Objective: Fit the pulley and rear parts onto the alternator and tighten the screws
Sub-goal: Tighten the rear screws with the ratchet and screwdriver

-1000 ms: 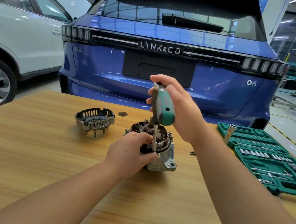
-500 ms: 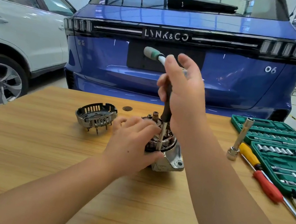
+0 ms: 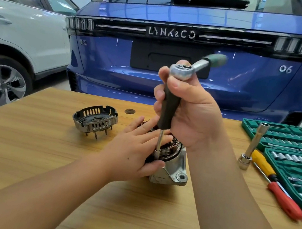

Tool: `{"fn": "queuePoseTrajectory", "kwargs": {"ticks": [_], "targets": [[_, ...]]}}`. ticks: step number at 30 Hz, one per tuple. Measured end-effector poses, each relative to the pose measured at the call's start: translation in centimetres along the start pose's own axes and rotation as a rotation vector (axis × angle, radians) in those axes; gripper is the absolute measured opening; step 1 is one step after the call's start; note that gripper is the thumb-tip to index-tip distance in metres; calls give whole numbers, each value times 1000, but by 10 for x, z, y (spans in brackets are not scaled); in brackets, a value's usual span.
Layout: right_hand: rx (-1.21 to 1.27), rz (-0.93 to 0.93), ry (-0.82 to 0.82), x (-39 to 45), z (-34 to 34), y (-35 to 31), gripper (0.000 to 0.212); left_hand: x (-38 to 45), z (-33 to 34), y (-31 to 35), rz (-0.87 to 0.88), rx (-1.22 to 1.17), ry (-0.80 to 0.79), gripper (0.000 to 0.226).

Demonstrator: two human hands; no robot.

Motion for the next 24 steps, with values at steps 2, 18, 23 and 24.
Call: {"fn": "queuePoseTrajectory", "kwargs": {"ticks": [2, 18, 23, 24], "targets": [[-52, -108, -9, 1, 5, 0, 30, 0, 3, 0, -9, -38, 20, 60], [-200, -151, 81, -2, 2, -10, 46, 1, 5, 14, -33, -51, 202, 46], [-446, -179, 375, -3, -9, -15, 18, 0, 6, 15, -37, -71, 227, 43], [-340, -134, 316, -2, -9, -15, 16, 0, 6, 15, -32, -78, 246, 44]]}}
Point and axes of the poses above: each hand's wrist, its own x-axis towards the middle knuckle, its own z-axis out of the palm, y = z × x, the point moved 4 cm from there along x, towards the middle knuckle, and after that the axes turned 7 degrees about -z, right-handed, at the moved point
